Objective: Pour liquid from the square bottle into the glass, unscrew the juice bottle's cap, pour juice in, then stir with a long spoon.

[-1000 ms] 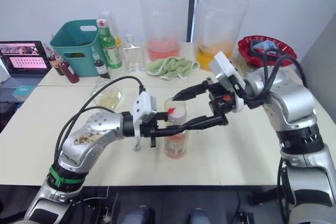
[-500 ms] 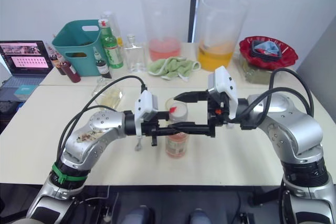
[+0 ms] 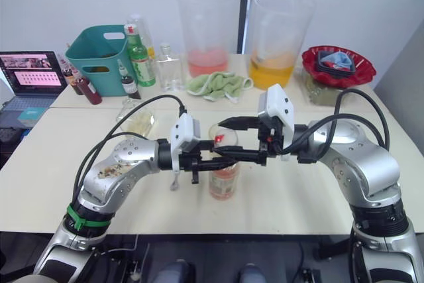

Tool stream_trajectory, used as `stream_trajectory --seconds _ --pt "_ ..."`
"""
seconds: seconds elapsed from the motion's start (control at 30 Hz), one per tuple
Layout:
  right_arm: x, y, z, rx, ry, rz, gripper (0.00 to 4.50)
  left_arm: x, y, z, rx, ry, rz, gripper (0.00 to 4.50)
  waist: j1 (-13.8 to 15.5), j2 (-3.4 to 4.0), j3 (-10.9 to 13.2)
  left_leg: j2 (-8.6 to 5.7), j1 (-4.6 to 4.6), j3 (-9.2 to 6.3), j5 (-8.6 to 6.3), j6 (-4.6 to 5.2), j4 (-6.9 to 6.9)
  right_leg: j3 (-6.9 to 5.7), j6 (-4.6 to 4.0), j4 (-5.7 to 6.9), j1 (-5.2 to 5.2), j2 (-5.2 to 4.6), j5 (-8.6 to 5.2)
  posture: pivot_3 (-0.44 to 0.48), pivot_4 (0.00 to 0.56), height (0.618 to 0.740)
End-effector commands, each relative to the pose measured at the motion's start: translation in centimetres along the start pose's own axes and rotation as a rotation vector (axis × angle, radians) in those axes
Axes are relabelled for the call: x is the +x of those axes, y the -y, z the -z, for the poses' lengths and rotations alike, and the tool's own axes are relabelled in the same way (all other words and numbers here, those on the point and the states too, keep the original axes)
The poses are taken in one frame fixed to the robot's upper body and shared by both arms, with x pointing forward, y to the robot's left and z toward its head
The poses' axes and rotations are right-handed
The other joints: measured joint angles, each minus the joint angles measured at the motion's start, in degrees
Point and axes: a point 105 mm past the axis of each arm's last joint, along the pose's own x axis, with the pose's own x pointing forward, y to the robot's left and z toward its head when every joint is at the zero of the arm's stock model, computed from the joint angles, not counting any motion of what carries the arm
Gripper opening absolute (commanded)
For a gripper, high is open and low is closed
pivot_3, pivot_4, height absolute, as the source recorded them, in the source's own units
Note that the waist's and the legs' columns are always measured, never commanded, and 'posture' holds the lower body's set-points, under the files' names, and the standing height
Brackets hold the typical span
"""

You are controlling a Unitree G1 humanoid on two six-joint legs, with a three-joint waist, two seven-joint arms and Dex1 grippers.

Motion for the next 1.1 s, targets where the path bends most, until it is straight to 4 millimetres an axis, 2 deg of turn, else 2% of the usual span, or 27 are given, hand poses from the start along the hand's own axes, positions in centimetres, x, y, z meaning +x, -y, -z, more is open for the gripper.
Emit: stream_trajectory --seconds 0.03,0.07,0.17,0.53,0.7,0.87,1.03,1.1 --pt "-0.1 -0.2 -0.8 -0.033 0.02 -0.007 2.99 0.2 0.1 0.7 -0.011 -0.034 0.001 1.26 -0.01 0.0 0.0 0.0 0.0 0.0 0.0 0.0 0.0 0.0 0.0 0.0 0.0 0.0 0.0 0.0 0.15 0.74" --pt "0.0 -0.3 -0.8 -0.032 0.021 -0.009 2.99 0.2 0.1 0.7 -0.011 -0.034 0.0 1.26 0.0 0.0 0.0 0.0 0.0 0.0 0.0 0.0 0.0 0.0 0.0 0.0 0.0 0.0 0.0 0.0 0.15 0.74" --pt "0.1 -0.3 -0.9 -0.035 0.022 -0.011 2.15 0.1 0.2 0.8 -0.012 -0.034 0.002 1.26 -0.04 0.0 0.0 0.0 0.0 0.0 0.0 0.0 0.0 0.0 0.0 0.0 0.0 0.01 0.0 0.0 0.15 0.74" --pt "0.0 -0.3 -1.3 -0.027 0.042 -0.016 2.15 0.1 0.2 0.8 -0.011 -0.036 0.006 1.26 -0.06 0.0 0.0 0.0 0.0 0.0 0.0 0.0 0.0 0.0 0.0 0.0 -0.01 0.01 0.0 0.0 0.15 0.74" --pt "-0.8 -0.6 -3.0 0.05 0.104 -0.058 2.15 0.1 0.3 0.9 -0.012 -0.036 0.008 1.26 -0.06 0.0 0.0 0.03 0.0 -0.01 0.0 0.0 0.0 0.0 0.0 0.0 -0.01 0.0 0.0 0.0 0.15 0.74" --pt "-1.3 -0.4 -3.7 0.082 0.109 -0.061 2.15 0.2 0.2 1.0 -0.021 -0.031 0.005 1.26 0.0 0.0 0.0 0.05 0.0 -0.03 0.0 0.0 0.0 0.0 0.0 -0.01 0.02 -0.01 0.0 0.0 0.15 0.74" --pt "-2.8 1.4 -3.9 0.069 0.111 0.04 2.15 0.1 0.2 1.0 -0.021 -0.031 0.002 1.26 0.01 0.0 0.0 0.04 0.0 0.06 0.0 0.0 0.0 0.0 0.0 -0.01 0.01 0.0 0.0 0.0 0.15 0.74" --pt "-4.6 3.5 -3.9 0.053 0.113 0.157 2.15 0.1 0.2 1.1 -0.023 -0.031 0.002 1.26 0.07 0.0 0.0 0.04 0.0 0.09 0.0 0.0 0.0 0.0 0.0 -0.01 0.01 -0.01 0.0 0.0 0.15 0.74"
